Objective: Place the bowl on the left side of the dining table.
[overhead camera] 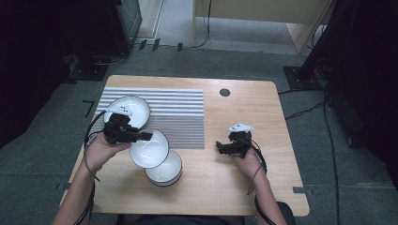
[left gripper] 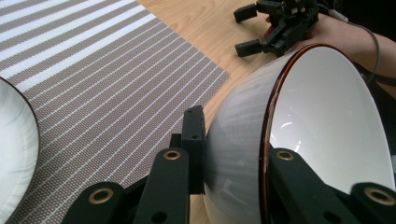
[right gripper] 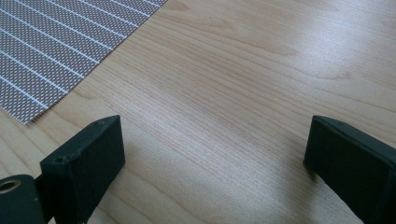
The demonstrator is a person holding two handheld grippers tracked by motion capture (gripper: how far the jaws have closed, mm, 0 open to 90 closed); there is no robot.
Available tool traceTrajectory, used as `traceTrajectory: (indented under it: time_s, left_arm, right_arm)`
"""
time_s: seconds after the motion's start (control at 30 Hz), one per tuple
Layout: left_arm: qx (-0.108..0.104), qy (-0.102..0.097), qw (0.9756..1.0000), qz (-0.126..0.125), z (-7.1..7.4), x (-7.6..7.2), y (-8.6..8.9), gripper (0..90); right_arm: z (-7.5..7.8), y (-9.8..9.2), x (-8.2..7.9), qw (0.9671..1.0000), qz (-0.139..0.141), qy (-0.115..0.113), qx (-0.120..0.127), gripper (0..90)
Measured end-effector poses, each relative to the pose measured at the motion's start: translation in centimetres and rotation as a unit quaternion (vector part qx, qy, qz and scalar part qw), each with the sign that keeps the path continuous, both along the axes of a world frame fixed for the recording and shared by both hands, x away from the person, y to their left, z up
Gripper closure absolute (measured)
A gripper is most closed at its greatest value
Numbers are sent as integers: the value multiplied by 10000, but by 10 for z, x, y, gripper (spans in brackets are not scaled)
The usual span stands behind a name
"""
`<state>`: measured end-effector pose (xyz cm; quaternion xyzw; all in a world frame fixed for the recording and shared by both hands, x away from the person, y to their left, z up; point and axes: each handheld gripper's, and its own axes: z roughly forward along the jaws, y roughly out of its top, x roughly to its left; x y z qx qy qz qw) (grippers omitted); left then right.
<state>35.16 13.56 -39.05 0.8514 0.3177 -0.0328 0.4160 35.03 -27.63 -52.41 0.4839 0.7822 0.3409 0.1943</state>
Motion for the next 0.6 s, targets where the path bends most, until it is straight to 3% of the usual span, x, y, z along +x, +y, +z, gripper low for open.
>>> traceTrajectory:
  time_s: [0.6]
  left_arm:
    - [-36, 16, 9999, 145, 3, 2, 12, 773]
  right_arm:
    - [0, 0, 0, 10000, 1, 0, -1, 44]
